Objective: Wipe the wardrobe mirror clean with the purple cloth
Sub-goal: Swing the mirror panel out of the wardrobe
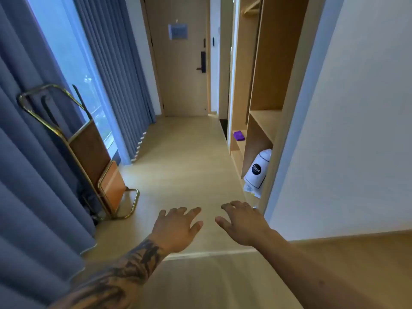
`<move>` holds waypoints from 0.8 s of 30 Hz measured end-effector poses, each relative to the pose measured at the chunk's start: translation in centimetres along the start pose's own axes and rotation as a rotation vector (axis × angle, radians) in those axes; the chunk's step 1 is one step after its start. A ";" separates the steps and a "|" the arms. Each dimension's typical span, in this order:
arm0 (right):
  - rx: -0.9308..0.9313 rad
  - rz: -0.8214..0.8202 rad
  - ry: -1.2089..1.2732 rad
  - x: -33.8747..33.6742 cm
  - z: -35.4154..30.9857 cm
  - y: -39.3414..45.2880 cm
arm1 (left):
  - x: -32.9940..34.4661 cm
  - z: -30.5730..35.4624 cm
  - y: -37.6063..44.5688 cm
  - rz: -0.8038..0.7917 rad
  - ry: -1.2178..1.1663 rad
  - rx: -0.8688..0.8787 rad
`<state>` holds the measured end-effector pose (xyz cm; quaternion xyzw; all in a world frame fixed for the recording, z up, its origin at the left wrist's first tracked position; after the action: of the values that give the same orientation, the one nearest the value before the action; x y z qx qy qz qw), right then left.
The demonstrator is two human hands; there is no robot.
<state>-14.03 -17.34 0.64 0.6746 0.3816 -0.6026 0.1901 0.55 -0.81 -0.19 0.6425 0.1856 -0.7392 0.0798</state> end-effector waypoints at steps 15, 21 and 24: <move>0.044 -0.190 0.025 5.5 3.2 13.6 | 3.9 -5.8 13.8 -0.110 -0.184 -0.076; 0.147 -0.232 -0.043 5.0 2.0 21.8 | 5.3 -11.7 22.5 -0.149 -0.204 -0.038; 0.168 -0.239 -0.094 4.4 0.6 26.4 | 4.9 -14.7 26.7 -0.139 -0.204 -0.005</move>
<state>5.13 -33.34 -9.11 0.6090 0.3983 -0.6815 0.0776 22.76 -19.23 -11.16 0.5495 0.2225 -0.8039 0.0486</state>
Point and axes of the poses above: each hand's wrist, its own y-axis towards the middle knuckle, its own x-axis out of the palm, z = x × y, the point moved 1 cm from there along y, towards the middle knuckle, and after that the axes turned 13 degrees about x, right-handed, at the moved point
